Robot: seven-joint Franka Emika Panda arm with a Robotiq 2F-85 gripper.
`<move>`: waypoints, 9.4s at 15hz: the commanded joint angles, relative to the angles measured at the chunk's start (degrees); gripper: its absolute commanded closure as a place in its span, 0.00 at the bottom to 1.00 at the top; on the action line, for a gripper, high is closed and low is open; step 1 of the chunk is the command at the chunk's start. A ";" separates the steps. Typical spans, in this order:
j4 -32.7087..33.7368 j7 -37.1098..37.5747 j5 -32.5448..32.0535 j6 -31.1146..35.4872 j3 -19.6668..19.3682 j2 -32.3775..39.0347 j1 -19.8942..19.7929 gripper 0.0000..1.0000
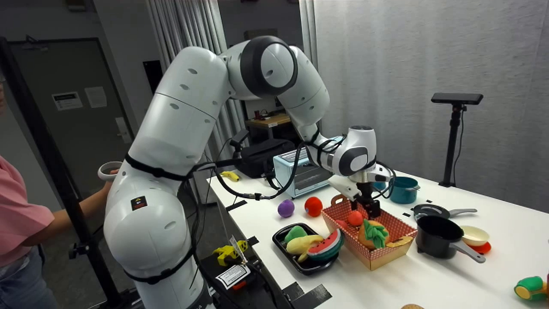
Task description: Take three fruit plush toys out of the box and put them on the table
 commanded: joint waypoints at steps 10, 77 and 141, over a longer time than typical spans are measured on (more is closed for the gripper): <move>7.83 -0.79 0.90 -1.28 0.82 7.48 0.17 0.32; -19.71 -4.04 -26.51 -6.38 -6.62 -23.50 3.02 0.00; -8.29 -20.49 -11.58 5.68 6.81 -15.94 2.69 0.00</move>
